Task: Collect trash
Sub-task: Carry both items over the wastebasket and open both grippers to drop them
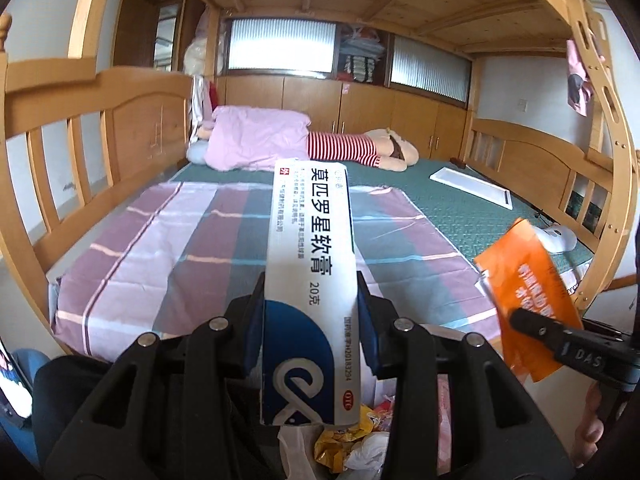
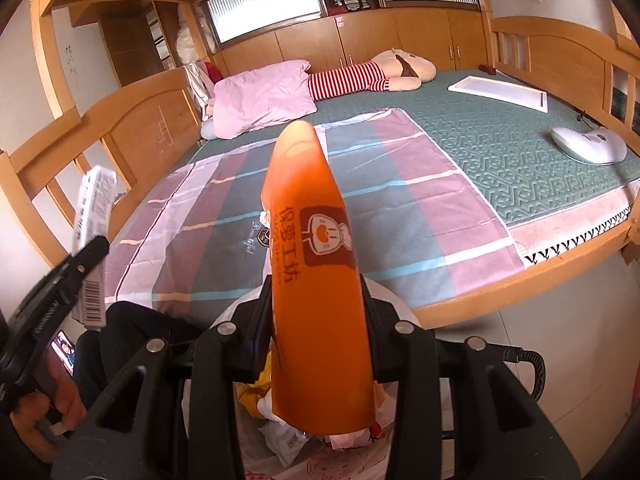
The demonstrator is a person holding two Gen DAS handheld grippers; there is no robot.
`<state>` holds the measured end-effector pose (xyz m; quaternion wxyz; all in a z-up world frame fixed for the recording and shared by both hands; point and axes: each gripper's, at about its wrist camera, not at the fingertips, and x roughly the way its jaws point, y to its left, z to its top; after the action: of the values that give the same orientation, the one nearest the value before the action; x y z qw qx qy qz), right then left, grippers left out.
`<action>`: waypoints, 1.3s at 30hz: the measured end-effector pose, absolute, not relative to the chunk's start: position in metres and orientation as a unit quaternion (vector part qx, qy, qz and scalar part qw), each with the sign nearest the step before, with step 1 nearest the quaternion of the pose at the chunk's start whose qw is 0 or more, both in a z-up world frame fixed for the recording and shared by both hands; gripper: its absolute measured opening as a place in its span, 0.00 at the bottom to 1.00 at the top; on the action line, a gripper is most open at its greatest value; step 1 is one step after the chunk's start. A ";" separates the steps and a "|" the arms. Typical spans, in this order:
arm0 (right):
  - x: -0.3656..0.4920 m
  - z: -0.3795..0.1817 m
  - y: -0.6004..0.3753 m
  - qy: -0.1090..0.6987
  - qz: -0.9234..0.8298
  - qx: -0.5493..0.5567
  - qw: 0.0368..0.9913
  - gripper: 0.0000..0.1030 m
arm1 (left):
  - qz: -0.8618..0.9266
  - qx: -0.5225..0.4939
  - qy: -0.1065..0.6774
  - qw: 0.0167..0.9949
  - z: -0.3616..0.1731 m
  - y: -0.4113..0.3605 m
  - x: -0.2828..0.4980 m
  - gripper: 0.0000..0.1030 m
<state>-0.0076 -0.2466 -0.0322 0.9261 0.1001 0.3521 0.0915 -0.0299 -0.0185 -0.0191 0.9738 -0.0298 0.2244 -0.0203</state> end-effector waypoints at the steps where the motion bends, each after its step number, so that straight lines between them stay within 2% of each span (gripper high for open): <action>1: -0.009 -0.032 -0.246 0.351 0.092 0.099 0.926 0.37 | -0.020 -0.027 0.220 0.975 -0.018 -0.020 -0.032 0.39; 13: -0.015 -0.033 -0.233 0.350 0.103 0.073 0.928 0.37 | -0.026 -0.023 0.243 0.969 -0.025 -0.021 -0.029 0.39; 23: -0.007 -0.062 -0.222 0.403 0.106 0.075 0.906 0.37 | -0.032 -0.028 0.264 0.964 -0.034 -0.020 -0.024 0.39; 29: -0.003 -0.075 -0.219 0.434 0.090 0.060 0.894 0.49 | -0.044 -0.024 0.281 0.958 -0.042 -0.022 -0.020 0.39; 35: -0.011 -0.051 -0.246 0.385 0.069 0.110 0.914 0.50 | -0.075 -0.013 0.311 0.947 -0.054 -0.032 -0.015 0.39; 39: -0.022 -0.031 -0.260 0.331 0.044 0.117 0.935 0.54 | -0.131 0.008 0.370 0.920 -0.077 -0.051 -0.004 0.39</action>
<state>-0.0221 -0.2600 -0.0305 0.9353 0.1170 0.3310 0.0443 -0.0035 -0.0511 -0.0771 0.9199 0.0077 0.3698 -0.1305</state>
